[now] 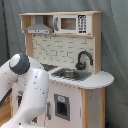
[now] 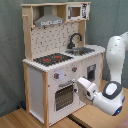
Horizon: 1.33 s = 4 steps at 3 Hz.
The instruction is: Play with the kitchen
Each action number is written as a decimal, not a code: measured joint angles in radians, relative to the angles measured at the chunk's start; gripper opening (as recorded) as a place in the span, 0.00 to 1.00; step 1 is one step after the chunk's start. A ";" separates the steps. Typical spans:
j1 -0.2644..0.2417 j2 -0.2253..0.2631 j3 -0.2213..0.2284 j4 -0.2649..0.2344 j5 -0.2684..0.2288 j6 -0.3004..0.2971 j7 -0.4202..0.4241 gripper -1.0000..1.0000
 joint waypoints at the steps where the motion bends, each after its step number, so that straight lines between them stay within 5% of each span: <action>1: 0.015 0.049 0.000 0.000 0.000 -0.068 0.085 1.00; 4: 0.011 0.132 0.005 -0.037 0.027 -0.262 0.310 1.00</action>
